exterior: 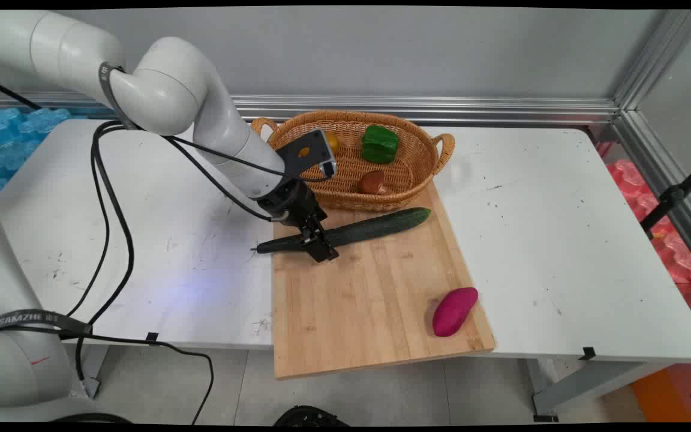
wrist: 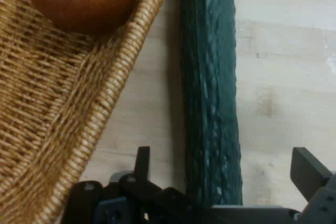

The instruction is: Pick up the potato from the vegetable basket

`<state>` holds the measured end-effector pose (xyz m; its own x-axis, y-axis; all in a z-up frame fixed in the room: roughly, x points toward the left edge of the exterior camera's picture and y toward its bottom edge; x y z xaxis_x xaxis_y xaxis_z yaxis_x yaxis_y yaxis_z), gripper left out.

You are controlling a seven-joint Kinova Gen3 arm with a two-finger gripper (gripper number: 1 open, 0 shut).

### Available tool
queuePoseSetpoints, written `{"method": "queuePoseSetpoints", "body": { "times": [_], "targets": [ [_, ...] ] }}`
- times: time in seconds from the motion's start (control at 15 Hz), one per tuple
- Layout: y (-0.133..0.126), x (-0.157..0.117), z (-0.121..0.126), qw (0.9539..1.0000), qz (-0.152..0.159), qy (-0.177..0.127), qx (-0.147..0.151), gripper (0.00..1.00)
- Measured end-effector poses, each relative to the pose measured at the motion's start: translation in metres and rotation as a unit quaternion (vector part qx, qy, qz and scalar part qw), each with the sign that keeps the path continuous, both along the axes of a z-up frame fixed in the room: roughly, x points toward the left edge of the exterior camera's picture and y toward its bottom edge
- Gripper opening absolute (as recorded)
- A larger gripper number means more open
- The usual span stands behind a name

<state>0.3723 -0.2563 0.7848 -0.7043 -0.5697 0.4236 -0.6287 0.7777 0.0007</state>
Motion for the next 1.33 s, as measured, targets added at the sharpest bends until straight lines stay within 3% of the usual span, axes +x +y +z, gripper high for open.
{"method": "queuePoseSetpoints", "body": {
  "times": [0.33, 0.53, 1.07, 1.33],
  "targets": [
    [0.004, 0.005, 0.008, 0.9999, -0.010, 0.004, -0.004, 1.00],
    [0.008, 0.011, 0.025, 0.9998, -0.016, 0.007, -0.010, 1.00],
    [0.029, 0.039, 0.109, 0.9986, -0.043, -0.001, -0.030, 1.00],
    [0.030, 0.064, 0.147, 0.9987, -0.034, -0.014, -0.037, 1.00]
  ]
}}
